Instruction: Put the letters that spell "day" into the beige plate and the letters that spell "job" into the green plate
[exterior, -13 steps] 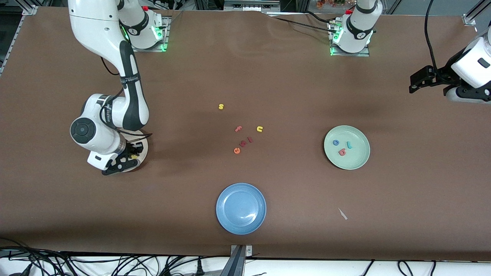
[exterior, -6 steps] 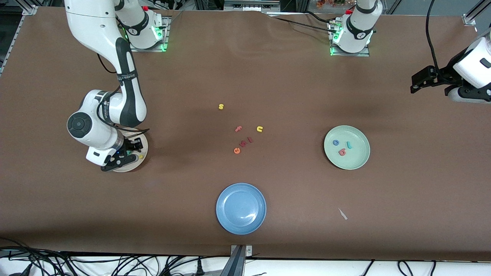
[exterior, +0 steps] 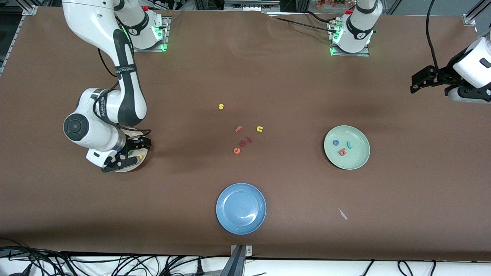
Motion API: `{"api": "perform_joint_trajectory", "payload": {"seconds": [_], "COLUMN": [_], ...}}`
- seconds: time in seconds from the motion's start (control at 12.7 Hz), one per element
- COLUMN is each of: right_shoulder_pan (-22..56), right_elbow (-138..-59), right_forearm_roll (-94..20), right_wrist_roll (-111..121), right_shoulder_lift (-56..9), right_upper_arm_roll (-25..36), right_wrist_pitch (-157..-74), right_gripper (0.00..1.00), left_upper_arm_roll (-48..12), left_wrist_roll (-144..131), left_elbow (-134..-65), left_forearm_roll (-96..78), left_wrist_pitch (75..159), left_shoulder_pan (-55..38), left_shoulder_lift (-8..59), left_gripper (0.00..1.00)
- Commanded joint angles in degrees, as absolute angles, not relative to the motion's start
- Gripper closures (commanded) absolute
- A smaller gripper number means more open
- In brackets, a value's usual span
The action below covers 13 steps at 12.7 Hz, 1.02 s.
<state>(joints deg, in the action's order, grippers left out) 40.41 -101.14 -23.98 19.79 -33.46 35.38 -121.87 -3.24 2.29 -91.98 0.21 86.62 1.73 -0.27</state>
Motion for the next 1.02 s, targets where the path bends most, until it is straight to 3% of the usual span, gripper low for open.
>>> {"api": "perform_joint_trajectory", "payload": {"seconds": [0.0, 0.71, 0.94], "right_shoulder_pan": [41.7, 45.8, 47.6], "right_elbow": [-98.6, -86.8, -86.7], "right_forearm_roll": [-24.4, -19.6, -20.2], "right_wrist_roll": [13.6, -15.4, -19.4], "right_shoulder_lift": [-33.0, -33.2, -30.7], "right_upper_arm_roll": [35.3, 35.2, 35.2], "right_wrist_pitch": [-117.5, -99.7, -99.3], "right_gripper": [0.0, 0.0, 0.0], "left_upper_arm_roll": [-3.7, -3.7, -3.7], "left_wrist_roll": [3.4, 3.4, 3.4], "left_elbow": [-91.1, -91.1, -91.1], "left_forearm_roll": [1.8, 1.8, 1.8], "left_wrist_pitch": [85.5, 85.5, 85.5], "left_shoulder_pan": [2.0, 2.0, 2.0], "left_shoulder_lift": [-0.4, -0.4, -0.4], "left_gripper": [0.0, 0.0, 0.0]}}
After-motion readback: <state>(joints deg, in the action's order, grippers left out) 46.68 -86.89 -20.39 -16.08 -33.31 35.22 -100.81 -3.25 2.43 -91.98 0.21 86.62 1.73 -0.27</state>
